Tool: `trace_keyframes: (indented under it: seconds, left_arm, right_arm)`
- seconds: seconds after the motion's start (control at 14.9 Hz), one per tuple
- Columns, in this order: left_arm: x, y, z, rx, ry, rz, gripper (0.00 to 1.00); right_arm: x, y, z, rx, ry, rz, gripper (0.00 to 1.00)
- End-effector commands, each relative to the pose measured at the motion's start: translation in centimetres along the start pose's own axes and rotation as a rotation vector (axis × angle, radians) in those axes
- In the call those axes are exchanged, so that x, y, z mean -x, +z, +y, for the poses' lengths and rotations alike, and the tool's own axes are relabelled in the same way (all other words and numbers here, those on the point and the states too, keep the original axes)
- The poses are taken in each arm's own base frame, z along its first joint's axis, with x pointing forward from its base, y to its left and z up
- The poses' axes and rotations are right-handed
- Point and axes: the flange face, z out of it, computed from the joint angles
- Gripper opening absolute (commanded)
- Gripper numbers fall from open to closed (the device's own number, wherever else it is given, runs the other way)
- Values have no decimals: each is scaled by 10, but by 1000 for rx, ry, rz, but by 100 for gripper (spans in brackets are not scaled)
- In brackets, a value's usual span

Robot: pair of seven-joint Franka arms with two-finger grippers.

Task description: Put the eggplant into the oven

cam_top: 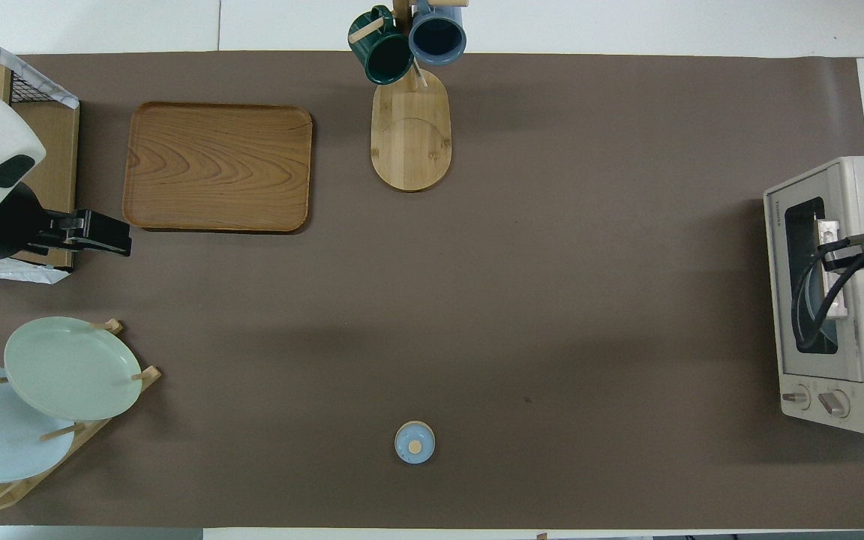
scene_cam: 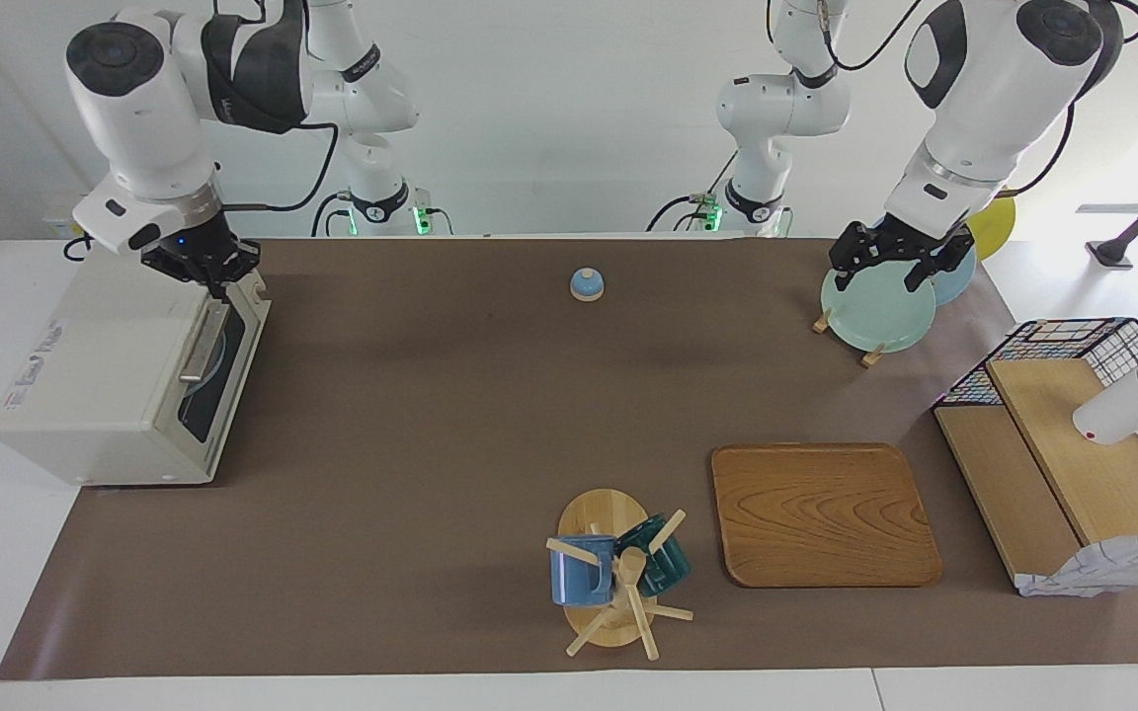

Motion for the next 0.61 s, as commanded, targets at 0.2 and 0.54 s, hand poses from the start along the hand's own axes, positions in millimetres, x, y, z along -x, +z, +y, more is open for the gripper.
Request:
trace_keyframes:
  seconds: [0.2,0.54]
  left_arm:
    - [1,-5,-3,12,-2,11,100]
    - [1,-5,-3,14,-2,11,100]
  right_arm:
    - [-14,-10,-10,-95,14,-3,0]
    - [-15,-8,-12,-112,35,-11,100]
